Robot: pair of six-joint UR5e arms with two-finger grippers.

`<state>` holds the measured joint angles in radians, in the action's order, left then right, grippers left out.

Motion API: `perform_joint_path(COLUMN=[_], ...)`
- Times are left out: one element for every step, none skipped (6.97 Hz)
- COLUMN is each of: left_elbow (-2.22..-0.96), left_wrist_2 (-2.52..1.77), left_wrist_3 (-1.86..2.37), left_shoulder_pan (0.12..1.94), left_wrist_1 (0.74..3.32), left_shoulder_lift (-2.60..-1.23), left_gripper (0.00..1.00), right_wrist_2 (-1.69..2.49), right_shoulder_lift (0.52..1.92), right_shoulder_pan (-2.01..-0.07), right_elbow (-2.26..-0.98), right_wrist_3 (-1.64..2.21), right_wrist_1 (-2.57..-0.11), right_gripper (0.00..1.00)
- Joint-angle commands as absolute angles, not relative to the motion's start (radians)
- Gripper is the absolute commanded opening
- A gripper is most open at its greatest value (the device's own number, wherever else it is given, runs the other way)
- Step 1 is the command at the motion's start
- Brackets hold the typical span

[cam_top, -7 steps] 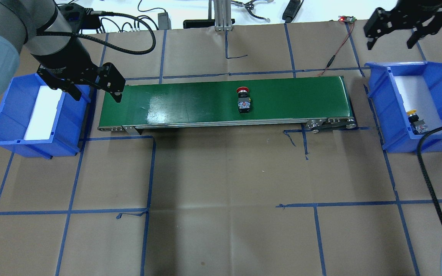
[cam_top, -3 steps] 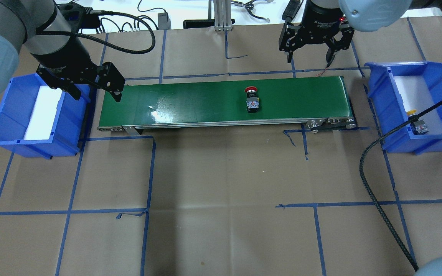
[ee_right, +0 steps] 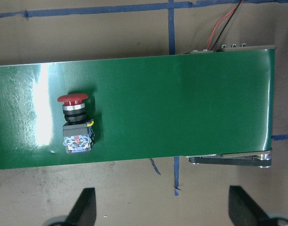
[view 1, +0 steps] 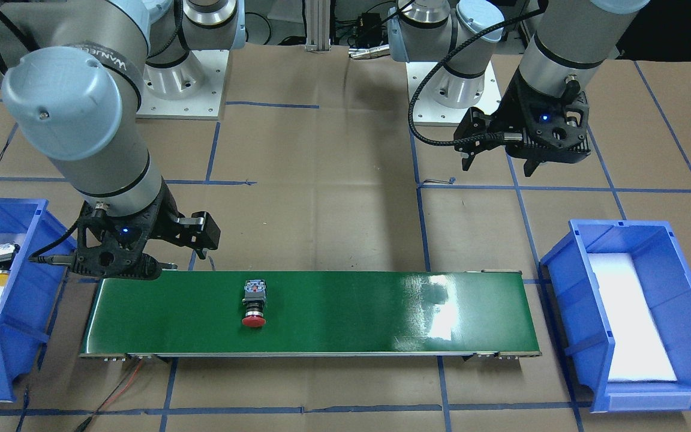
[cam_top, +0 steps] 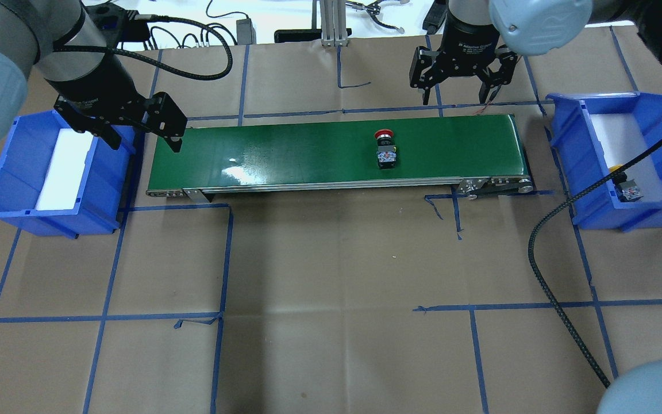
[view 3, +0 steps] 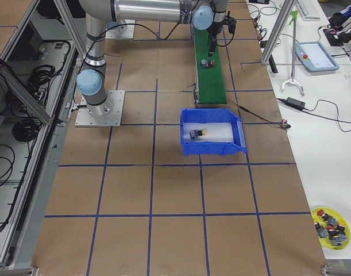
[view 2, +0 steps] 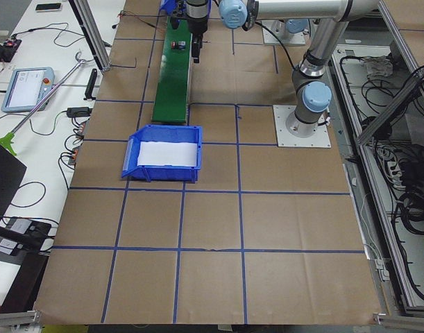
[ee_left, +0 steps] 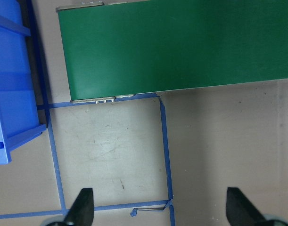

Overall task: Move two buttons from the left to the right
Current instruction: 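Move the right gripper to the red button on the belt and grasp it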

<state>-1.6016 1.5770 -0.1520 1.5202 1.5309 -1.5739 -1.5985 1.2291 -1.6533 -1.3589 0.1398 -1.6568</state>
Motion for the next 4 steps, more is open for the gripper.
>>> perform_joint_path(left_elbow=[-1.601,-1.601,-1.601,-1.601], left_wrist_2=[1.577,1.577,1.575,1.575], left_wrist_3=[-0.152,-0.152,-0.152,-0.152], left_shoulder_pan=[1.520,1.520,1.520,1.520], left_wrist_1=[1.531,1.531,1.531,1.531], left_shoulder_lift=[-1.574,-1.575,-1.574,-1.575], left_gripper=[1.00,1.00,1.00,1.00], right_wrist_2=[-1.597,-1.592,-1.583,-1.486], right_shoulder_lift=[1.186,1.181,1.180,1.180], right_shoulder_pan=[-1.637,-1.629,-1.629,-1.626], right_elbow=[-1.393,-1.420,-1.452,-1.497], right_wrist_3=[0.135,0.133,0.126,0.124], right_wrist_1=[-1.664,-1.716,-1.808,-1.903], right_gripper=[0.99,0.98,0.98,0.99])
